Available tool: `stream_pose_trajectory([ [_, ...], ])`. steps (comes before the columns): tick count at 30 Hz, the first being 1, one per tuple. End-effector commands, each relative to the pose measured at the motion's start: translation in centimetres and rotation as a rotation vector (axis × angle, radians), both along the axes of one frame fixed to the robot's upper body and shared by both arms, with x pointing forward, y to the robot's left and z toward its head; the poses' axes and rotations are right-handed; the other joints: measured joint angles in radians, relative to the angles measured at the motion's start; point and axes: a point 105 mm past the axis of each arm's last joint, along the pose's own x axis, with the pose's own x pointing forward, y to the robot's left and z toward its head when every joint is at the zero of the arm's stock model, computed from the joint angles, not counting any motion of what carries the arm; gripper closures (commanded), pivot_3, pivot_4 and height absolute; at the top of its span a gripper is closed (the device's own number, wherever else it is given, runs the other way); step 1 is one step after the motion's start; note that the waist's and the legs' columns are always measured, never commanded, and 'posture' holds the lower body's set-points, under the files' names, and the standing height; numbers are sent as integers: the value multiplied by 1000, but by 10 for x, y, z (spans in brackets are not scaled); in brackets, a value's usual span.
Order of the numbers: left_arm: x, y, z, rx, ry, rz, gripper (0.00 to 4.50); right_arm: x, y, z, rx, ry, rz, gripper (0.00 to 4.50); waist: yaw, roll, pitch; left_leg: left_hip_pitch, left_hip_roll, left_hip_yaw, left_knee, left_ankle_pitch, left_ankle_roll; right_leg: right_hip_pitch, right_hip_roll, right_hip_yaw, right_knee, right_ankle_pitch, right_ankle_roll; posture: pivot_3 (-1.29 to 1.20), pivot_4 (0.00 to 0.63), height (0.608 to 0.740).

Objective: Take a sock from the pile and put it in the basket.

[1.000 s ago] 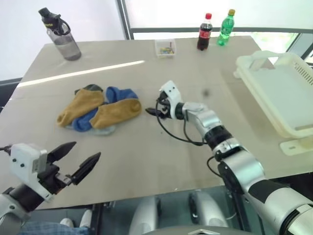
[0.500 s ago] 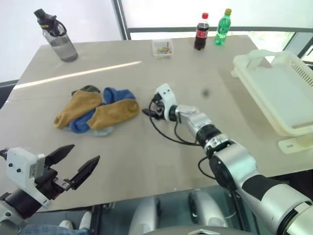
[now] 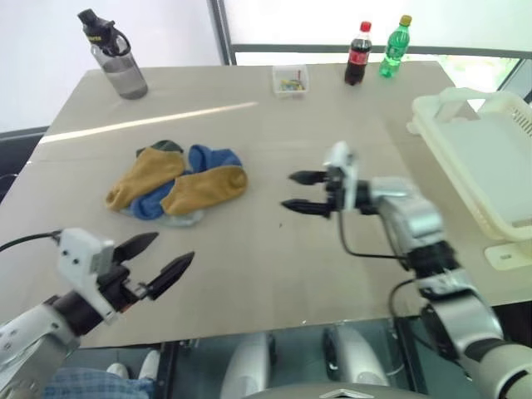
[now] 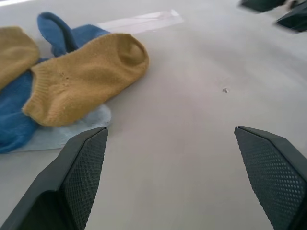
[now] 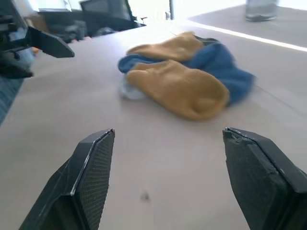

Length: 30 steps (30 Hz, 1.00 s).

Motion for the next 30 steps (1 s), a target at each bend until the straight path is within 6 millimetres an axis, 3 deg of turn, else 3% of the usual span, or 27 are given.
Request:
stream_pose_trajectory([
  [1,17,-12,-2,-34,9,-19,11,-20,-30,18,-22,-25,-40,821,0,0,0,0,0,1,0,0,0,0,1,0,1,0,0,0,150,740],
  [6,51,-46,-13,-115,66,-13,11,-34,-72,14,-107,11,-174,821,2,0,0,0,0,1,2,0,0,2,2,0,2,0,0,0,150,740],
  [11,86,-58,-26,-38,71,151,11,-41,-90,17,-111,24,-271,821,-1,-2,0,0,-1,1,4,0,0,2,1,2,2,1,1,0,150,740],
  [14,99,-71,-28,23,23,209,11,-44,-94,15,-107,29,-301,821,3,-3,0,0,-1,1,4,0,0,3,1,1,2,1,1,0,150,740],
  [19,121,-95,-25,-35,-21,249,11,-49,-93,14,-86,42,-330,821,21,-3,0,-1,-1,2,5,0,0,3,1,1,2,1,1,0,150,740],
  [24,145,-107,-23,-62,-78,253,11,-50,-98,13,-91,36,-361,821,27,-3,0,-1,-1,1,5,0,0,3,1,1,2,1,1,0,150,740],
  [30,157,-104,-24,13,-133,267,11,-50,-104,15,-94,28,-390,821,27,-3,0,-2,-1,1,5,0,0,3,1,1,1,1,1,0,150,740],
])
